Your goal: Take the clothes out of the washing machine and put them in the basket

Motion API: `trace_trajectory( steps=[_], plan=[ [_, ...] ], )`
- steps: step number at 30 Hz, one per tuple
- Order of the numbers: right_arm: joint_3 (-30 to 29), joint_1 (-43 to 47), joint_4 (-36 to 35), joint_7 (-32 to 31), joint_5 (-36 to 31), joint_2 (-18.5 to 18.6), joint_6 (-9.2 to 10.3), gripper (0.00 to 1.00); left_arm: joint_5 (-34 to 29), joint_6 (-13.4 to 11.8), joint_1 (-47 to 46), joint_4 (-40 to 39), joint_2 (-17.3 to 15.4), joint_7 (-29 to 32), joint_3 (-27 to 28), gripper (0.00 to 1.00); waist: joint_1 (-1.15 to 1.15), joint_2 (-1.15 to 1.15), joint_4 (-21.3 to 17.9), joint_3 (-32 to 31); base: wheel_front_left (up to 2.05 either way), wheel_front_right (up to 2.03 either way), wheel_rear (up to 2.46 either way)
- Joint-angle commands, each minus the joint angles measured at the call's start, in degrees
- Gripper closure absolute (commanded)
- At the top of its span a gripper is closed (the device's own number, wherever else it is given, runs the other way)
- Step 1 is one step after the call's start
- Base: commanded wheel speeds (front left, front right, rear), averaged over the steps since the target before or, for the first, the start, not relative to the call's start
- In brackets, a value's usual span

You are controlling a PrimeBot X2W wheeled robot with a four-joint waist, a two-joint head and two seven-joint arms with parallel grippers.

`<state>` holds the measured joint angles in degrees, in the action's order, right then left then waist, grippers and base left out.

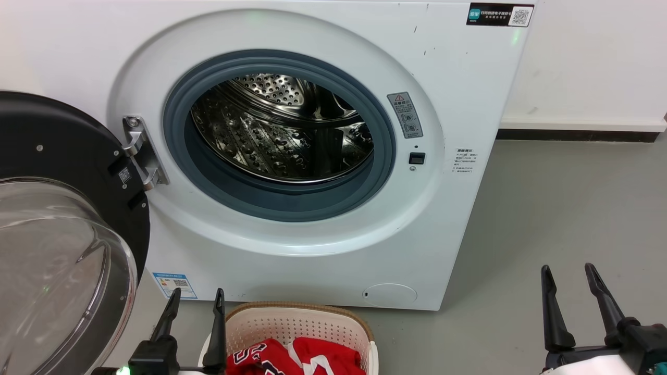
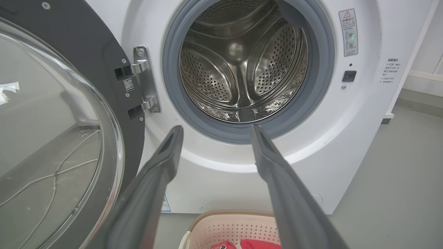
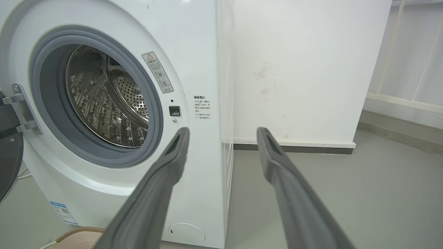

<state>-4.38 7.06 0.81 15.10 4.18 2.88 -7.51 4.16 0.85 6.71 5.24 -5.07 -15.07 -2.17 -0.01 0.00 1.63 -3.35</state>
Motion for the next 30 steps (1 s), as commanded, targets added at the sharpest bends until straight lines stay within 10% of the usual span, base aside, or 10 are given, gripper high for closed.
trace_trajectory(
  steps=[1,19,20,30],
  plan=[
    [0.1,0.5,0.0,0.1,0.3,0.0,0.04,0.0,-0.3,0.2,0.3,-0.1,0.0,-0.1,0.2,0.0,0.01,0.0,0.0,0.0,0.0,0.0,0.0],
    [0.3,0.5,-0.1,0.1,0.7,0.0,0.04,0.0,-2.6,2.0,-0.2,0.9,0.9,-0.1,0.9,0.0,0.01,0.0,-0.4,0.2,0.0,0.0,0.0],
    [0.3,0.3,0.2,0.0,0.8,0.0,-0.01,1.0,-2.4,2.0,0.1,1.1,0.6,0.0,0.8,1.0,0.01,0.0,-0.4,0.2,0.0,0.0,0.0],
    [0.4,-0.6,3.0,-1.9,9.2,0.1,-0.01,1.0,5.9,2.4,-1.2,4.0,0.8,2.8,2.0,1.0,0.01,0.0,-0.5,0.4,0.0,0.0,0.0]
  ],
)
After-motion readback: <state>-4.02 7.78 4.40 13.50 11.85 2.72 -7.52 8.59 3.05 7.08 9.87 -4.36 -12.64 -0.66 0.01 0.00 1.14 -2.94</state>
